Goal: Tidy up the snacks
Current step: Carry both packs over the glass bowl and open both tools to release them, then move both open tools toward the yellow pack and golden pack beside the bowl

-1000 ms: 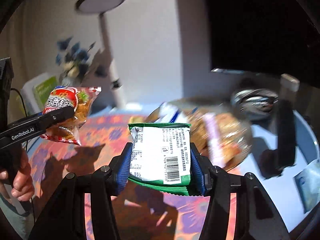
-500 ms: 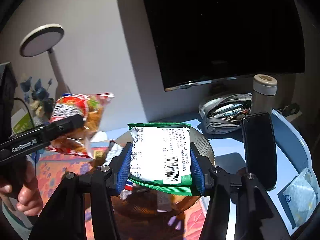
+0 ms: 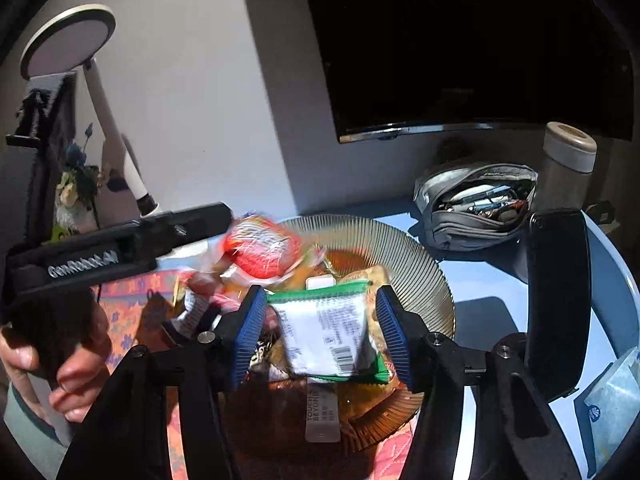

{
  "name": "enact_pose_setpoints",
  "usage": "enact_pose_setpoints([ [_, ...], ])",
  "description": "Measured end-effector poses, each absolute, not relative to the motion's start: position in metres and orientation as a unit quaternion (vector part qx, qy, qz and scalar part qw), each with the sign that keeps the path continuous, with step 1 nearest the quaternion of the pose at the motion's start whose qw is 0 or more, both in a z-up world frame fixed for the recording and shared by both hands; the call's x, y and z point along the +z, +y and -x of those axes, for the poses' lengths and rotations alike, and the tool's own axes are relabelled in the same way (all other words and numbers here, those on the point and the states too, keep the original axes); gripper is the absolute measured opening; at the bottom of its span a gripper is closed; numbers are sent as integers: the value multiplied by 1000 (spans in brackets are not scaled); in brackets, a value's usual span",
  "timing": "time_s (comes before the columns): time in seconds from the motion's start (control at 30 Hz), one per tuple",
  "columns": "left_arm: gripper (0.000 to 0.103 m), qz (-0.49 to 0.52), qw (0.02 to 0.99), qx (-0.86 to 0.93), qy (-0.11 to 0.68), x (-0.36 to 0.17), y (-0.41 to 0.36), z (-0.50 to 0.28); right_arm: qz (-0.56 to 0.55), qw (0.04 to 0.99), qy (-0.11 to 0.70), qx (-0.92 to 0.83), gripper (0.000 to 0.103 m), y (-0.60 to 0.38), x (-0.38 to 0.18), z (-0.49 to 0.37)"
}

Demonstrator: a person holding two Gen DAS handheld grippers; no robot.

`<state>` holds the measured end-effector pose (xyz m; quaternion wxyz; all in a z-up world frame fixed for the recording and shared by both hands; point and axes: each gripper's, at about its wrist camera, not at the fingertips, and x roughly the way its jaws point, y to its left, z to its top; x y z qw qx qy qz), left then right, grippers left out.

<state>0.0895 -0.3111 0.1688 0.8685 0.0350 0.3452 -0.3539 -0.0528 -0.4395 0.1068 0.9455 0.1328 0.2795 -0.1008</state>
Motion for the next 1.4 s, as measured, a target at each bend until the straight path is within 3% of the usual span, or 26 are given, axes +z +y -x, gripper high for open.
enact_pose_setpoints([
  [0.9,87,18,918,-286,274,226,-102,-55,-86,955,281,-36,61,-315,137,67],
  [1.2,87,-162,890,-331,270,175,-105,-69,-151,934,322,-35,62,-267,95,67],
  [1.4,87,-209,856,-379,281,132,-113,-104,-241,919,302,-83,62,-262,55,62],
])
